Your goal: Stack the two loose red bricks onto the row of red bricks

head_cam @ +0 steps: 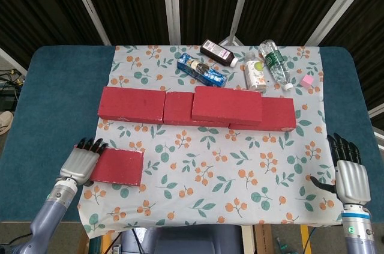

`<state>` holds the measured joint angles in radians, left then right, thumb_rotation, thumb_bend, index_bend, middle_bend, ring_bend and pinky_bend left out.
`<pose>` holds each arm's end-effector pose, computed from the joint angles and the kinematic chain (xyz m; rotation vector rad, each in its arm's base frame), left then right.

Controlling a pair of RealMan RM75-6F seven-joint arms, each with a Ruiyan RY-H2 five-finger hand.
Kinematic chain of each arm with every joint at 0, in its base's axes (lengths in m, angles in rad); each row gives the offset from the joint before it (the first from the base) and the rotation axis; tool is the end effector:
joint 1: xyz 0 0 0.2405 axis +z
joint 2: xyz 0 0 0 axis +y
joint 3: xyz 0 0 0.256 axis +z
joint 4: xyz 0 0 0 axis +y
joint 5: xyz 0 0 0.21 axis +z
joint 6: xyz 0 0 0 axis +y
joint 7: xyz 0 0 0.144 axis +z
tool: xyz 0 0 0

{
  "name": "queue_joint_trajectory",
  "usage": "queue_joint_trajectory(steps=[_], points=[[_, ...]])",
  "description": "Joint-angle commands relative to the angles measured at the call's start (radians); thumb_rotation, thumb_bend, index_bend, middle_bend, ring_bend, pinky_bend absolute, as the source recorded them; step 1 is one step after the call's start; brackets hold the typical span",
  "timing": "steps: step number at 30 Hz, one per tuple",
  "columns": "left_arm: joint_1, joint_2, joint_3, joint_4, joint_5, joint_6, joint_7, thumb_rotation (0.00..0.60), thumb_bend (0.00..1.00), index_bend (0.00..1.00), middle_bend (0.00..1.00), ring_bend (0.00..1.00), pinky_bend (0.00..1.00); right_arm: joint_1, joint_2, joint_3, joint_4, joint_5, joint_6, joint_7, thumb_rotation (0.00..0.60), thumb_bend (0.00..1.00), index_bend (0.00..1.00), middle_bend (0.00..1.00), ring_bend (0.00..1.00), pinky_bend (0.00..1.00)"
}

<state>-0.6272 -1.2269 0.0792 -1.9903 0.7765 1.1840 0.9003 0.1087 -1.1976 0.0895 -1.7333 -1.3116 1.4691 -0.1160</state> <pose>-0.2159 0.2442 0.0499 -1.8840 -0.8714 -0.2906 -0.2974 -0.1917 0.1342 1.2264 -1.0383 0.8973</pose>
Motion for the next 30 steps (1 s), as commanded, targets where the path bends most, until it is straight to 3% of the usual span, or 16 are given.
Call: queue_joint_trajectory(steps=[1, 18, 30], points=[[-0.005, -0.008, 0.001, 0.006, -0.006, 0.001, 0.007, 0.600, 0.00, 0.00, 0.00, 0.00, 0.03, -0.001, 0.001, 0.002, 0.000, 0.001, -0.002, 0.000, 0.600, 0.00, 0.00, 0.00, 0.00, 0.00], [-0.042, -0.035, -0.005, 0.022, -0.039, -0.013, 0.028, 0.600, 0.00, 0.00, 0.00, 0.00, 0.04, -0.007, -0.002, 0.011, -0.005, 0.000, -0.009, -0.011, 0.600, 0.00, 0.00, 0.00, 0.00, 0.00], [-0.065, -0.067, 0.001, 0.026, -0.050, 0.009, 0.071, 0.600, 0.00, 0.00, 0.00, 0.00, 0.11, -0.008, -0.002, 0.019, -0.002, 0.004, -0.019, -0.009, 0.600, 0.00, 0.00, 0.00, 0.00, 0.00]])
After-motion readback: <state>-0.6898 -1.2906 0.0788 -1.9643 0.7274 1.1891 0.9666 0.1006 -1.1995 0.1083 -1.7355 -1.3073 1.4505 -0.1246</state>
